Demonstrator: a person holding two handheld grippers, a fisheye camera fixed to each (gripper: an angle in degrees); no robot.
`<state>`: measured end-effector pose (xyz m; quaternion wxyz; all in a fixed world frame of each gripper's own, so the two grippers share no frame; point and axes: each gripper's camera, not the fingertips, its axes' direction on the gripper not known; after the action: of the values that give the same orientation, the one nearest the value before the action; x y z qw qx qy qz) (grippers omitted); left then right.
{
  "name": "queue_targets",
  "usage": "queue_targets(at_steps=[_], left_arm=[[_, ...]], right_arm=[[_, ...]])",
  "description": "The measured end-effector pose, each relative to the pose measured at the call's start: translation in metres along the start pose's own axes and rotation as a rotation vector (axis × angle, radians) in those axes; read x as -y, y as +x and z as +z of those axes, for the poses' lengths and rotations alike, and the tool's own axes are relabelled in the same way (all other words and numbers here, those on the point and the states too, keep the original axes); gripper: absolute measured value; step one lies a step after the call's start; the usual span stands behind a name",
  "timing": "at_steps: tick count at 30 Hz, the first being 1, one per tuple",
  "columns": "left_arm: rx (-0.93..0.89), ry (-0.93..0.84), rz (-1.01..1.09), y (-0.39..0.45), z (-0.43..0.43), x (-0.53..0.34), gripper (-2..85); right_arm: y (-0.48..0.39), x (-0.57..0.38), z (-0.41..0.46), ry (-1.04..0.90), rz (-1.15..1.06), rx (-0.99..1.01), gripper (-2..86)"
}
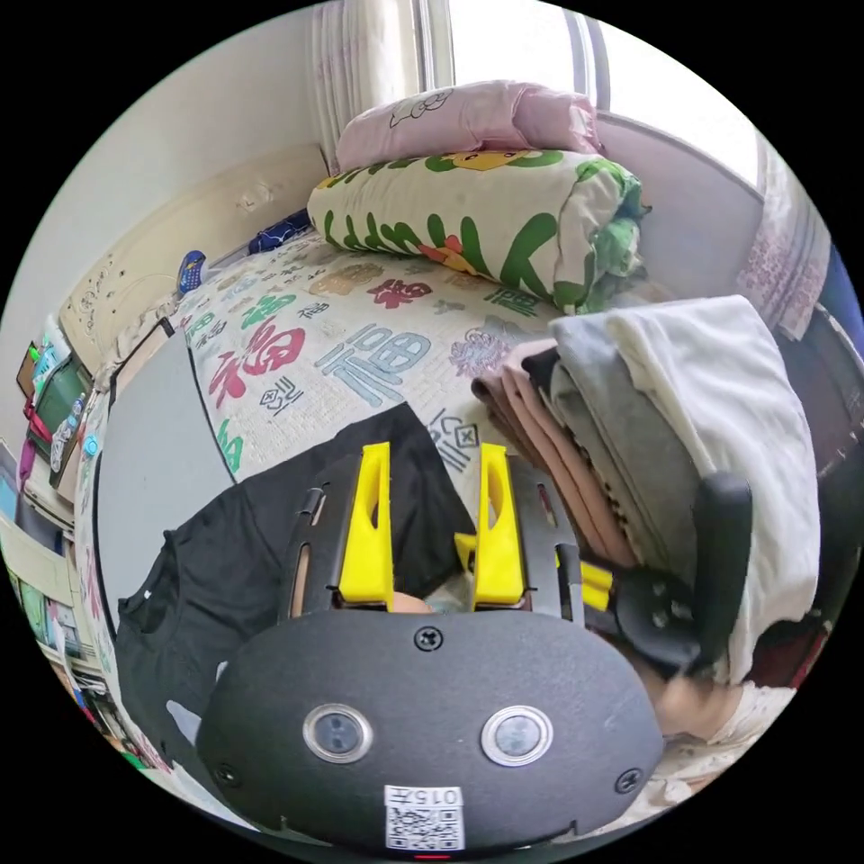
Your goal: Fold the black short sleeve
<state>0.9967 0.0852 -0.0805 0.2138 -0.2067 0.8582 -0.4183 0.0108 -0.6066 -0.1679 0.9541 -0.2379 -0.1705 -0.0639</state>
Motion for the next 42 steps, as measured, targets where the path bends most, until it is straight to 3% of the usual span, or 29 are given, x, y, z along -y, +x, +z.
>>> queue_targets(at_steps=[7, 14, 20, 27, 34, 38, 40, 42], left_arm=[[0.001, -0.096, -0.149, -0.041, 0.127, 0.004, 11.7], [0.008, -0.096, -0.166, -0.041, 0.156, -0.059, 5.1], [-0.022, 0.087, -0.193, -0.076, 0.087, -0.164, 0.3], [0.088, 0.327, -0.264, -0.139, -0.066, -0.398, -0.1], [0.129, 0.268, -0.268, -0.155, -0.111, -0.619, 0.4], [0.182, 0.191, -0.252, -0.135, -0.094, -0.683, 2.0], [0.238, 0.201, -0.223, -0.112, -0.093, -0.709, 4.9], [0.168, 0.241, -0.193, -0.092, -0.099, -0.711, 7.2]], right_arm=[[-0.011, -0.021, -0.019, -0.017, 0.027, 0.035, 4.0], [-0.021, -0.053, -0.031, -0.027, -0.005, 0.044, 1.3], [-0.033, -0.097, -0.049, 0.010, -0.109, 0.079, 0.0], [-0.099, -0.195, -0.079, 0.128, -0.603, 0.226, -0.5], [-0.167, -0.318, -0.054, -0.030, -1.081, 0.184, -0.3], [-0.174, -0.356, -0.059, 0.019, -1.168, 0.110, 0.6], [-0.168, -0.356, -0.075, 0.142, -1.118, 0.069, 2.3], [-0.168, -0.342, -0.080, 0.255, -1.011, 0.052, 3.3]])
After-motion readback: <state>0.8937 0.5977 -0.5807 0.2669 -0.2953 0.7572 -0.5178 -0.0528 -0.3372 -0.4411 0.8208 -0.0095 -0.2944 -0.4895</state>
